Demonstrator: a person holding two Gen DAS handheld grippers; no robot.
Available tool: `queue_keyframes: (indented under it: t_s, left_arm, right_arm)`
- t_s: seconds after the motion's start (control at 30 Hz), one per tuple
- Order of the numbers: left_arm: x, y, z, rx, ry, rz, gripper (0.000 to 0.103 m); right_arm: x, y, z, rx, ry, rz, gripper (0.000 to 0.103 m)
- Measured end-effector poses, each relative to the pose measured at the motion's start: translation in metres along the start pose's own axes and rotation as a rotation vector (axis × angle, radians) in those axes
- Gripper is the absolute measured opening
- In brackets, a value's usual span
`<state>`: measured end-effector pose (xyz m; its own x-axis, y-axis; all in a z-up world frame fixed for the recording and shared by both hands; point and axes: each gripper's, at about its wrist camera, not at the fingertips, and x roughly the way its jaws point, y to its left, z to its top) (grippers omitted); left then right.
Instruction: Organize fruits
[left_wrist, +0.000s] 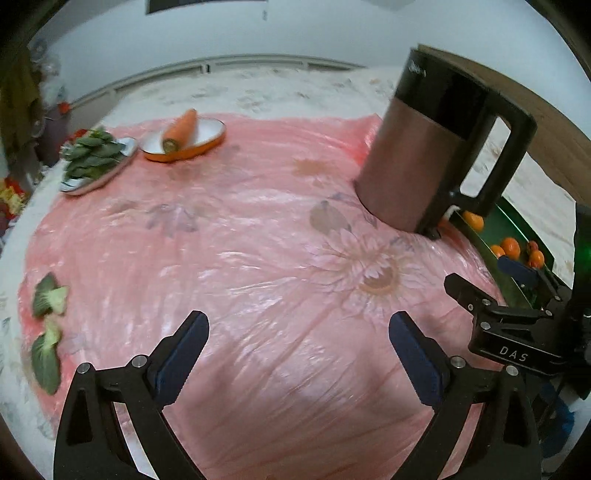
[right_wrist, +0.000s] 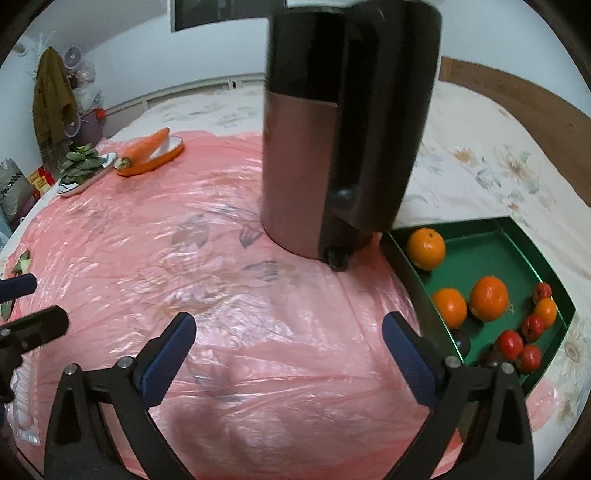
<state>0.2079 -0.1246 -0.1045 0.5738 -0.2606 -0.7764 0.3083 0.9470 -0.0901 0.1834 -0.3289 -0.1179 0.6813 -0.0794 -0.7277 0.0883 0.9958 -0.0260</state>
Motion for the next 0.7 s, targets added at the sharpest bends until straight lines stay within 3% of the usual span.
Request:
queue_keyframes:
  t_s: [0.23, 0.53, 0.7]
  left_arm:
    - [-0.055, 0.012, -0.022, -0.048, -0.137, 0.1, 0.096]
    - [-0.131, 0.015, -0.044, -0.077, -0.204, 0.226, 0.097]
    - [-0.157, 0.019, -0.054, -0.093, -0.225, 0.244, 0.097]
  right_arm:
    - [-0.03, 0.011, -0.009, -0.022, -0.103, 0.027, 0.103]
    - [-0.102, 0.02, -0.009, -0.018, -0.147, 0.082, 0.103]
    - [-0.137, 0.019, -0.007, -0.007, -0.185, 0.088, 0.103]
